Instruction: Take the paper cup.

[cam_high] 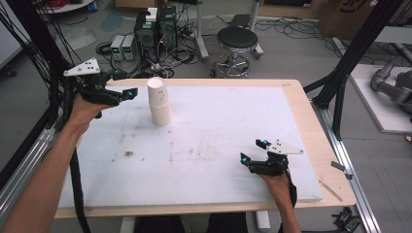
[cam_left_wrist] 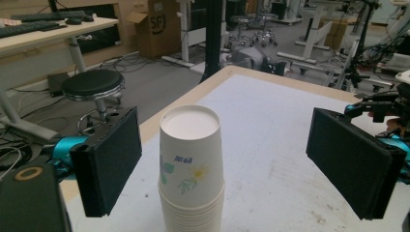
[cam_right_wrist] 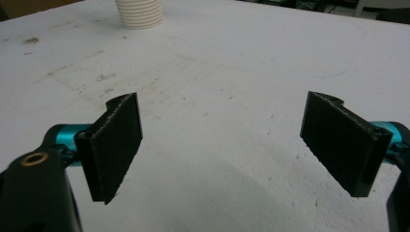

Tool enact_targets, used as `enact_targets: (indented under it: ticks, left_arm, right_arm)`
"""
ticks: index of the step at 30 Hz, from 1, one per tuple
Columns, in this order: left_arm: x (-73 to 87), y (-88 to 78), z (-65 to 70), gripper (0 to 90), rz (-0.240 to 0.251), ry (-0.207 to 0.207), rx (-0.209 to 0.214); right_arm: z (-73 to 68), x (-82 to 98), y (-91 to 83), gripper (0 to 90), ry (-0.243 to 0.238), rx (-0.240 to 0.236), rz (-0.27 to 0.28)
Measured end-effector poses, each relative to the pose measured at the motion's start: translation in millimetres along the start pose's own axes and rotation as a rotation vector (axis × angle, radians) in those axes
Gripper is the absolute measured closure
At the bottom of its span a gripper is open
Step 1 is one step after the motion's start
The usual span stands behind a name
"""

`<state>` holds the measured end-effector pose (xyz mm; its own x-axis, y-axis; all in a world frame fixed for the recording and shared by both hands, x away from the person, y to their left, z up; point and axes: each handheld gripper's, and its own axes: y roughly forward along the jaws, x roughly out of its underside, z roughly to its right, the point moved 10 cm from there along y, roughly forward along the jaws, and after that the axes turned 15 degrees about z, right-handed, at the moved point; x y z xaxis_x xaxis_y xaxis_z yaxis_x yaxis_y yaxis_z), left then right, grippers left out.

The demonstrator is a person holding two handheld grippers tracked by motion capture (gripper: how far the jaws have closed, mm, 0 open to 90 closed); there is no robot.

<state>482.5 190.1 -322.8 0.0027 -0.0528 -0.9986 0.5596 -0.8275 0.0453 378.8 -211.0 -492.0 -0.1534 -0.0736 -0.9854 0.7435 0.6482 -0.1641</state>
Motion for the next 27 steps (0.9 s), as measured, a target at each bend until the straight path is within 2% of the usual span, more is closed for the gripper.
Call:
enact_targets:
  ticks: [6,7,10,11,18,19,22,27]
  left_arm:
    - [2.6,13.1,-7.7,12.5,-0.037,-0.003,0.021]
    - [3.8,18.6,-10.0,12.5,-0.059,-0.008,0.041]
    - [3.3,24.0,-12.9,12.4,-0.078,-0.01,0.057]
    - [3.3,29.1,-15.9,12.4,-0.102,-0.018,0.072]
    - [0.7,41.9,-24.2,12.4,-0.151,-0.019,0.095]
    - [1.3,45.5,-25.2,12.4,-0.179,-0.012,0.107]
    - [3.1,51.8,-24.1,12.4,-0.214,-0.014,0.135]
    - [7.4,65.1,-26.7,12.4,-0.282,-0.004,0.141]
  right_arm:
    - [-0.1,0.1,0.2,15.1,0.004,0.0,-0.002]
    - [-0.4,0.3,0.3,15.1,0.005,0.0,-0.004]
    - [-0.1,0.3,0.6,15.1,0.001,-0.006,-0.005]
    - [-0.1,0.8,0.7,15.1,0.012,-0.006,-0.011]
    - [-0.2,1.1,1.1,15.1,0.007,-0.007,-0.014]
    - [0.0,1.0,1.0,15.1,0.009,-0.008,-0.014]
    - [0.1,1.1,1.2,15.1,0.015,-0.007,-0.015]
    - [-0.4,1.8,1.6,15.1,0.014,-0.004,-0.024]
